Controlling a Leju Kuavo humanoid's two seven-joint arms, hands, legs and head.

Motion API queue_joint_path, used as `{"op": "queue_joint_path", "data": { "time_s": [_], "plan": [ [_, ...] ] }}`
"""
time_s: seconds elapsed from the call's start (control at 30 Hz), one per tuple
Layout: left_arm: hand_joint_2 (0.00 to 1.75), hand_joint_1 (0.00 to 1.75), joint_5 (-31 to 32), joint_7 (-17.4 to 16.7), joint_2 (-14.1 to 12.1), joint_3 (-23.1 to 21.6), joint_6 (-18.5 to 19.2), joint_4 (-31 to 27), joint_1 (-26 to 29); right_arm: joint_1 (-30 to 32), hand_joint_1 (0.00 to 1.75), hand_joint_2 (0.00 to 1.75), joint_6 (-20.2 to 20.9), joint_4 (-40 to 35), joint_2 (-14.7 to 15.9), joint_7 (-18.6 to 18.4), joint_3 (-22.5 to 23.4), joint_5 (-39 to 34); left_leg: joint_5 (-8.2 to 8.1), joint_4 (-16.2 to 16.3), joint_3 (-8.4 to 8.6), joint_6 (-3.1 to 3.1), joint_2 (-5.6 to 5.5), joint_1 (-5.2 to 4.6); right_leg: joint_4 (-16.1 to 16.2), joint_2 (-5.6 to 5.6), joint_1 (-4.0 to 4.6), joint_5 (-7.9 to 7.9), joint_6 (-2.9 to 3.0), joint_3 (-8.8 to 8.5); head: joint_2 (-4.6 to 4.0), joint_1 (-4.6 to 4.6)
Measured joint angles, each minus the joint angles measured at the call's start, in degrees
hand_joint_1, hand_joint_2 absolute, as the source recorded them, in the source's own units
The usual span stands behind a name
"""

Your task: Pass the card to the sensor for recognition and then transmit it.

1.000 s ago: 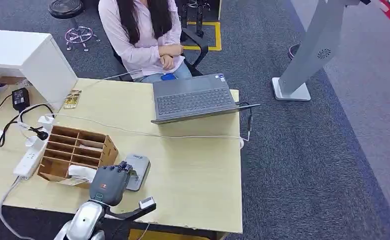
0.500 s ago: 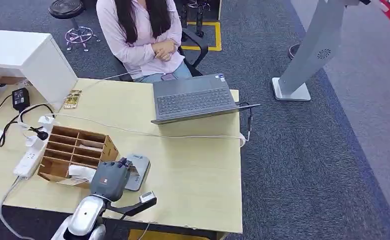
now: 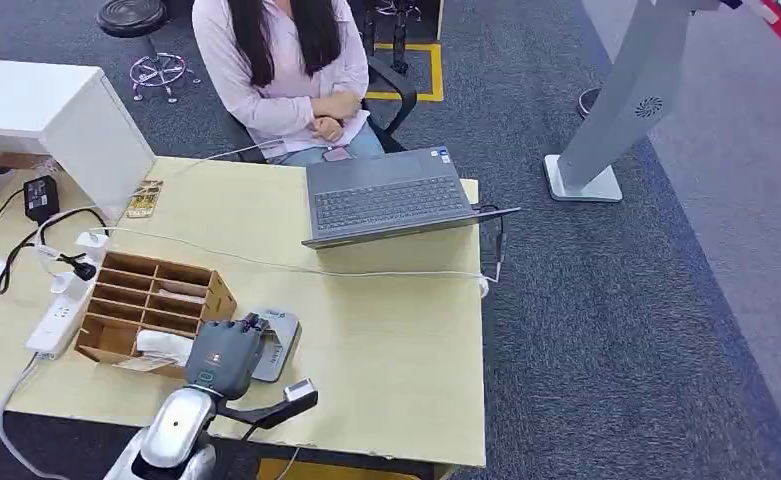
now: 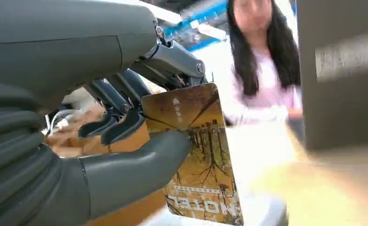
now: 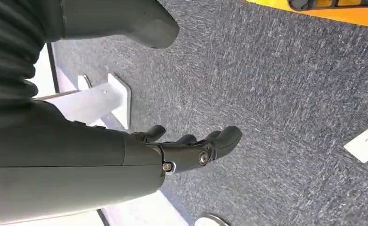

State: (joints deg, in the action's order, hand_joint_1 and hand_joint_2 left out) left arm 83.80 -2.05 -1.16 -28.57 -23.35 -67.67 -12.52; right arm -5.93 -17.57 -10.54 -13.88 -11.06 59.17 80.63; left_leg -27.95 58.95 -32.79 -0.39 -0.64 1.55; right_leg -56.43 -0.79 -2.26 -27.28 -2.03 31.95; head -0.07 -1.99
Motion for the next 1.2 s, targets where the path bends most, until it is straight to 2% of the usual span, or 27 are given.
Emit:
{"op": "queue_joint_path", "data": {
  "time_s": [0.1,0.17,0.23,0.37,0.47,0.63,0.87,1.17,1.2],
  "plan": [
    [1.75,1.75,-0.2,0.3,0.6,0.3,-8.0,-1.3,-1.0,0.0,0.0,1.75,0.3,0.0,0.0,-0.2,-0.1,1.7,0.0,0.0,0.0,0.0,-0.01,0.0,0.0,0.01,0.0,0.0,0.0,0.0,0.0,0.0],
    [1.75,1.75,0.2,0.7,1.1,1.0,-11.0,-1.3,-3.2,-0.2,0.0,1.75,0.7,0.0,0.0,-0.7,-0.3,2.9,0.01,0.0,0.0,0.0,-0.03,0.0,0.0,0.03,0.0,0.02,0.0,-0.01,0.0,0.0],
    [1.75,1.75,0.4,1.3,1.5,2.0,-12.0,-1.1,-6.0,-0.4,0.0,1.75,0.8,0.0,0.0,-0.8,-0.8,3.7,0.05,0.0,0.0,0.02,-0.03,0.0,0.0,0.03,0.0,0.07,0.03,0.0,0.0,0.0],
    [1.75,1.75,0.5,2.3,2.5,4.2,-12.7,3.0,-14.3,-1.1,0.0,1.75,1.1,0.0,0.0,-1.3,-1.8,5.0,0.17,0.0,0.0,-0.02,-0.03,0.0,0.0,0.03,0.01,0.16,0.05,0.0,0.0,0.0],
    [1.75,1.75,0.0,3.4,3.4,5.4,-12.6,8.2,-21.3,-1.5,0.0,1.75,1.4,0.0,0.0,-1.5,-2.9,5.8,0.2,0.0,0.0,0.0,-0.03,0.0,0.0,0.03,0.01,0.19,0.07,0.0,0.0,0.02],
    [1.75,1.75,0.2,2.8,5.1,6.3,-12.5,14.7,-29.2,-1.9,0.0,1.75,1.8,0.0,0.0,-1.9,-3.9,6.2,0.19,0.0,-0.02,0.0,-0.03,0.0,0.0,0.02,0.0,0.19,0.07,0.0,0.0,0.0],
    [1.75,1.75,2.9,-0.2,7.2,6.4,-10.2,21.6,-36.6,-2.1,0.0,1.75,2.6,0.0,0.0,-2.2,-5.0,6.4,0.19,0.0,-0.04,0.0,-0.03,0.0,0.0,0.02,0.0,0.19,0.07,0.02,0.0,0.0],
    [1.75,1.73,3.1,-0.9,9.5,6.4,-9.4,27.2,-41.1,-2.2,0.0,1.75,2.5,0.0,0.0,-2.0,-5.9,6.5,0.19,0.0,-0.04,0.0,-0.02,0.0,0.0,0.01,0.0,0.19,0.07,0.02,0.0,0.0],
    [1.75,0.0,3.1,-0.9,9.8,6.4,-9.6,27.4,-41.2,-2.2,0.0,1.75,2.6,0.0,0.0,-2.0,-5.9,6.5,0.19,0.0,-0.04,0.0,-0.02,0.0,0.0,0.01,0.0,0.19,0.07,0.02,0.0,0.0]
  ]
}}
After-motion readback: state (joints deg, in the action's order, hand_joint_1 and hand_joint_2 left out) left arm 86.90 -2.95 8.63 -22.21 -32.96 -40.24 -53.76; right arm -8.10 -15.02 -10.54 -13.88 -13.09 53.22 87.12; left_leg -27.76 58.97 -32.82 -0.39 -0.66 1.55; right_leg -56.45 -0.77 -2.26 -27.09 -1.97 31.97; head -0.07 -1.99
